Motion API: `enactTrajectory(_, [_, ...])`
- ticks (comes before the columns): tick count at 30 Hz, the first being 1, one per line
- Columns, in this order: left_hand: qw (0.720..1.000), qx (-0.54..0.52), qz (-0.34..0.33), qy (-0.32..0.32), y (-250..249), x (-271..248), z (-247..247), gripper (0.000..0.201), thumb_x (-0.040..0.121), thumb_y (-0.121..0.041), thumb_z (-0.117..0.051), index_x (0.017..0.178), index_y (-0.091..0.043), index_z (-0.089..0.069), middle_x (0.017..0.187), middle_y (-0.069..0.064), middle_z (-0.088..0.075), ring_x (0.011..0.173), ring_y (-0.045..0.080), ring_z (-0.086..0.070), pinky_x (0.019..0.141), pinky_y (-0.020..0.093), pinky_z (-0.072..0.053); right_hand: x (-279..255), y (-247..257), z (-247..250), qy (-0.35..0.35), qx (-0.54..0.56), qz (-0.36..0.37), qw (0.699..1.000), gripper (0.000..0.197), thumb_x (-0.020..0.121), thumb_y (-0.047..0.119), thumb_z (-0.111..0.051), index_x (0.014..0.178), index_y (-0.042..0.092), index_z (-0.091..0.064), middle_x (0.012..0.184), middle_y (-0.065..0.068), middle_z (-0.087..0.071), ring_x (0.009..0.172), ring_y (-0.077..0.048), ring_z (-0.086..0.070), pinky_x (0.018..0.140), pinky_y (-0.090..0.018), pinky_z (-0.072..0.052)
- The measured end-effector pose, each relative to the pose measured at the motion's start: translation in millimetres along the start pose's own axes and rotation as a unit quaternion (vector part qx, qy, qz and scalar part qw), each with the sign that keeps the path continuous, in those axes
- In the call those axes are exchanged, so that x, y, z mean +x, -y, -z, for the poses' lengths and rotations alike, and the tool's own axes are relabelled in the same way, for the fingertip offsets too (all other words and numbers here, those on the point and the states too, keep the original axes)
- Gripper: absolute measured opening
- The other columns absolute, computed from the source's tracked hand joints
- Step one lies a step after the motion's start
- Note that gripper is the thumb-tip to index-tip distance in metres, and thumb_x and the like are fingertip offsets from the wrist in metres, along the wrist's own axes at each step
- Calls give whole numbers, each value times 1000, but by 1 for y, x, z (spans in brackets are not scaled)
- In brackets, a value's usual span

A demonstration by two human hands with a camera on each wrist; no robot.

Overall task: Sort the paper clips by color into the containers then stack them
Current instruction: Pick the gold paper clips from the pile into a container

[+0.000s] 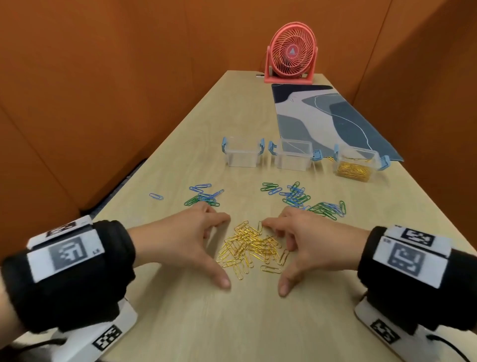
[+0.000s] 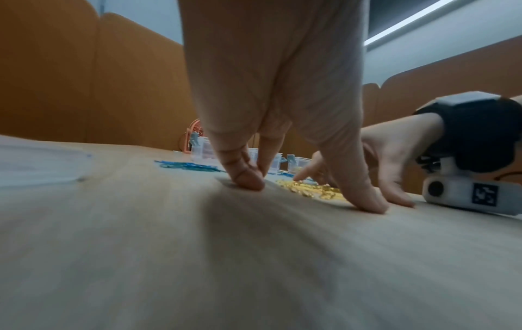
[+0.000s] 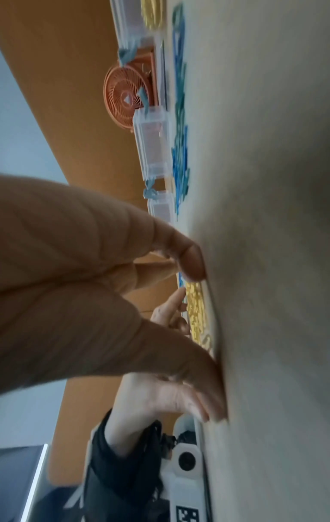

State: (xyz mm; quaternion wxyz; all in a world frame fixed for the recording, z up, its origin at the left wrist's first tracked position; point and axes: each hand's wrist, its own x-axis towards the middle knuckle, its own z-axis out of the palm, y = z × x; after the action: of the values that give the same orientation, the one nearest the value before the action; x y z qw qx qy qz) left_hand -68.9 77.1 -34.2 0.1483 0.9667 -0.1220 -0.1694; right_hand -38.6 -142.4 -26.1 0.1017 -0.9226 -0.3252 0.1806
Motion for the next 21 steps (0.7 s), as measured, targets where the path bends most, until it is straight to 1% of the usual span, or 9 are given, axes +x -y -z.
enactTrajectory(3, [999,-20,-31,0,-8,13,-4,101,51,-55,-83,138,-35,-37,103,-11,-37,94,5,-45,81,15,-42,13,10,-1,-11,18,-12,1000,76,52,44,-87,113,11,-55,93,2,-47,80,-12,-47,77,-30,-48])
enactTrajectory(5, [998,-38,-42,-12,-14,19,-6,91,54,-51,-83,135,-36,-43,105,-10,-41,91,4,-47,78,14,-42,18,13,-1,-31,43,-24,998,67,55,42,-86,107,11,-59,92,0,-51,83,-15,-49,78,-32,-47])
enactTrajectory(7, [997,-58,-41,-29,-17,24,-6,78,58,-48,-82,129,-34,-52,106,-9,-46,88,4,-49,75,15,-42,21,14,-2,-49,58,-30,997,59,60,40,-84,107,11,-62,96,-1,-55,81,-14,-50,76,-29,-46])
enactTrajectory(9, [996,-71,-40,-46,-17,26,-6,64,62,-45,-81,122,-33,-60,106,-9,-51,84,4,-52,76,17,-43,22,14,-1,-60,57,-26,996,54,66,37,-81,112,14,-64,98,0,-59,80,-11,-49,72,-25,-44])
enactTrajectory(11, [994,-78,-49,-64,-17,27,-6,49,65,-41,-80,112,-33,-67,103,-11,-55,78,0,-52,72,12,-40,22,15,0,-68,53,-19,996,48,71,35,-78,113,16,-64,96,3,-59,80,-8,-49,65,-17,-41])
enactTrajectory(13, [993,-77,-56,-76,-19,27,-7,37,68,-37,-79,104,-32,-72,101,-11,-59,74,-2,-52,68,8,-37,23,15,0,-74,51,-15,996,38,76,32,-75,109,15,-66,93,3,-61,80,-8,-50,68,-18,-43])
enactTrajectory(16, [991,-78,-62,-85,-23,29,-6,27,70,-32,-79,96,-30,-75,96,-7,-65,75,3,-54,71,16,-41,21,15,0,-78,57,-3,995,26,81,28,-70,102,13,-68,85,2,-64,76,-9,-53,73,-20,-46])
enactTrajectory(19, [992,-74,-63,-80,-25,30,-2,23,72,-30,-78,94,-29,-76,89,-5,-69,76,7,-57,73,21,-45,20,15,0,-80,50,9,996,22,84,25,-66,101,11,-69,79,2,-65,71,-7,-51,62,-14,-42])
enactTrajectory(21, [993,-64,-67,-73,-25,32,0,20,73,-29,-76,94,-28,-76,85,-5,-70,77,10,-59,73,22,-47,20,14,0,-79,47,8,996,21,85,23,-65,100,10,-69,67,9,-54,67,-7,-49,56,-9,-36])
